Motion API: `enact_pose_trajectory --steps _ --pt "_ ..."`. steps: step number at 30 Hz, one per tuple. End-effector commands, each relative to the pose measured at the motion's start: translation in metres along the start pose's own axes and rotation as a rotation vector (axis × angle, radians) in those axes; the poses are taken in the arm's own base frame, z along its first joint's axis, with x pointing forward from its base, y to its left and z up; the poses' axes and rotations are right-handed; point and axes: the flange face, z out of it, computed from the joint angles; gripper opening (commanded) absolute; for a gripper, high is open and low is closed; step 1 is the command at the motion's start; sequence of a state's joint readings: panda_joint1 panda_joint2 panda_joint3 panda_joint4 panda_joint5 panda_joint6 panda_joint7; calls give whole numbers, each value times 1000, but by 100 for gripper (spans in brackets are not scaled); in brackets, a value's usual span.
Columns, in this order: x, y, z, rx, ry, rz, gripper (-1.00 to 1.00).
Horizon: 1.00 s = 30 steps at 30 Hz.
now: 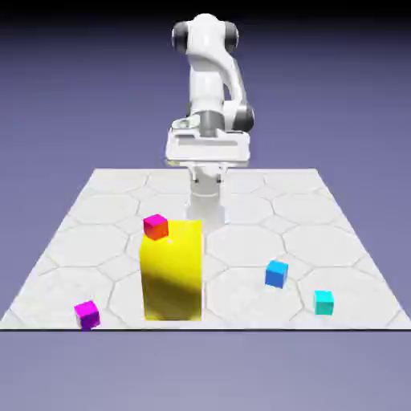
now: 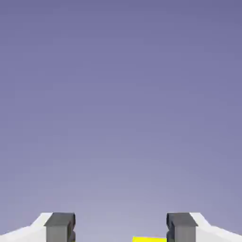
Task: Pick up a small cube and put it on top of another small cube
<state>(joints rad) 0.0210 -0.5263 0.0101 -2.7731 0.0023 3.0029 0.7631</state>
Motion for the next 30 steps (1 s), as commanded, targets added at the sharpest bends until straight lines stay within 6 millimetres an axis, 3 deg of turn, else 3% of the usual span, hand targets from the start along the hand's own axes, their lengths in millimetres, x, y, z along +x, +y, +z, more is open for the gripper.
enact_pose_trajectory --steps 1,7,14,21,30 --pt "-1 -8 9 -18 -30 7 0" --pt "-19 -53 68 -136 -203 45 0" --pt "-63 -100 139 -293 -393 83 0" --pt "-128 -135 206 -473 -567 116 0" --pt "-236 -159 278 -738 -762 146 0"
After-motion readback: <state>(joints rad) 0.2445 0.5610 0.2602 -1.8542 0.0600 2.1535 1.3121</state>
